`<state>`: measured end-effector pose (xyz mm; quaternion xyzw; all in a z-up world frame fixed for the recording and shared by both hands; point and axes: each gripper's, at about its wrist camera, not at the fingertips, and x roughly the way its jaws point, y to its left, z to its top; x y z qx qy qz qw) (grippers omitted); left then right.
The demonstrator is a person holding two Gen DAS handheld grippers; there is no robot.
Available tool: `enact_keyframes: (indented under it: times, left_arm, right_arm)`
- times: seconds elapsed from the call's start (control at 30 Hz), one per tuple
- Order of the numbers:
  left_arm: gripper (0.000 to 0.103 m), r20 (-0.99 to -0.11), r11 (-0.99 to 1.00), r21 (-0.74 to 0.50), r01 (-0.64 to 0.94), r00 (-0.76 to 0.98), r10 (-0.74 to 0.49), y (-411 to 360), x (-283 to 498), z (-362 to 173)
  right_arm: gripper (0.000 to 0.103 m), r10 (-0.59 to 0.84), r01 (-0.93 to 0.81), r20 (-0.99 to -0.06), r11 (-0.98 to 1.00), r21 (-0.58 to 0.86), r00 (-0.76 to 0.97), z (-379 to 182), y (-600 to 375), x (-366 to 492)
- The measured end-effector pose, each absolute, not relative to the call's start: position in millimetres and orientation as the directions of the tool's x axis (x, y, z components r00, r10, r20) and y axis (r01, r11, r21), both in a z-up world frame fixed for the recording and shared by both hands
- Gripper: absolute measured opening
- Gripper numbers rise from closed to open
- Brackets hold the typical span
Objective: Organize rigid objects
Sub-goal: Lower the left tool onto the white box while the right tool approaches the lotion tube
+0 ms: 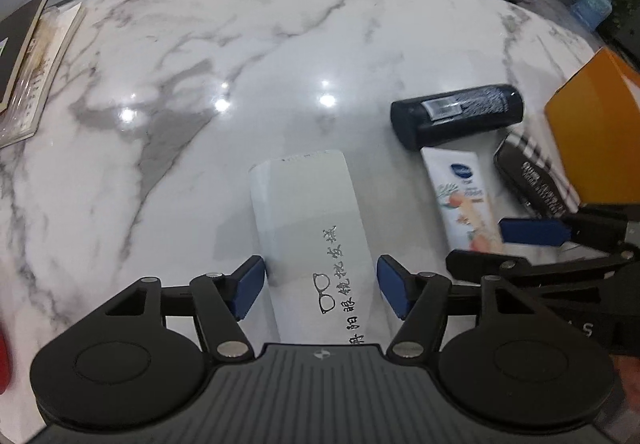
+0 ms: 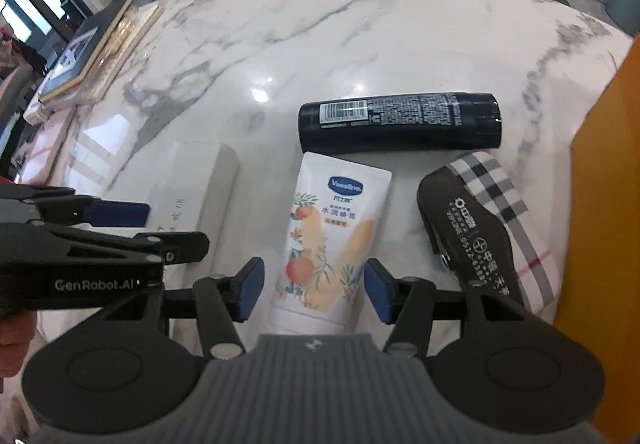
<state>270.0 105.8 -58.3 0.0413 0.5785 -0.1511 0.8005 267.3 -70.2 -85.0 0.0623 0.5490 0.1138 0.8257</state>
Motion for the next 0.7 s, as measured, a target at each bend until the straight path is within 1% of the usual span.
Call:
enact_keyframes:
  times: [0.07, 0.17, 0.23, 0.3, 0.43, 0.47, 0.6, 0.63, 0.67, 0.7]
  left_arm:
    - [0.076, -0.942, 0.953, -0.112, 0.280, 0.276, -0.191, 106.2, 270.3, -61.8]
    - [0.079, -0.951, 0.952, -0.098, 0.291, 0.256, -0.176, 103.3, 267.5, -68.3]
    - [0.076, -0.952, 0.945, -0.068, 0.319, 0.263, -0.157, 99.5, 262.2, -68.2]
    - [0.074, -0.955, 0.943, -0.051, 0.328, 0.261, -0.142, 99.3, 256.8, -68.3]
    - [0.075, -0.957, 0.925, -0.006, 0.380, 0.267, -0.115, 102.4, 241.4, -69.6]
    - [0.073, -0.959, 0.922, 0.001, 0.386, 0.262, -0.109, 103.7, 237.5, -68.7]
    - [0.072, -0.965, 0.912, -0.007, 0.410, 0.237, -0.114, 109.0, 225.9, -68.3]
    - [0.072, -0.965, 0.913, -0.008, 0.407, 0.238, -0.114, 110.4, 224.5, -68.3]
    - [0.075, -0.963, 0.916, -0.005, 0.400, 0.244, -0.112, 111.0, 224.2, -68.1]
    - [0.076, -0.960, 0.920, 0.001, 0.391, 0.258, -0.108, 111.1, 224.2, -67.8]
  right_arm:
    - [0.055, 0.252, -0.121, -0.896, 0.967, 0.222, 0.365, -87.2, -70.1, 269.4]
    - [0.050, 0.250, -0.142, -0.900, 0.967, 0.212, 0.358, -91.2, -68.2, 268.5]
    - [0.046, 0.244, -0.169, -0.902, 0.966, 0.195, 0.357, -91.1, -65.5, 265.4]
    - [0.045, 0.241, -0.184, -0.904, 0.965, 0.186, 0.352, -90.9, -65.9, 260.5]
    - [0.045, 0.223, -0.223, -0.915, 0.963, 0.153, 0.335, -90.2, -65.5, 242.6]
    - [0.045, 0.212, -0.233, -0.920, 0.963, 0.138, 0.331, -89.8, -65.4, 236.9]
    - [0.046, 0.204, -0.269, -0.926, 0.956, 0.118, 0.316, -89.3, -65.5, 218.2]
    - [0.049, 0.206, -0.275, -0.923, 0.954, 0.117, 0.325, -88.2, -66.0, 215.8]
    - [0.052, 0.206, -0.279, -0.919, 0.954, 0.112, 0.336, -86.7, -65.9, 214.9]
    - [0.057, 0.199, -0.277, -0.916, 0.955, 0.103, 0.349, -85.0, -65.8, 214.5]
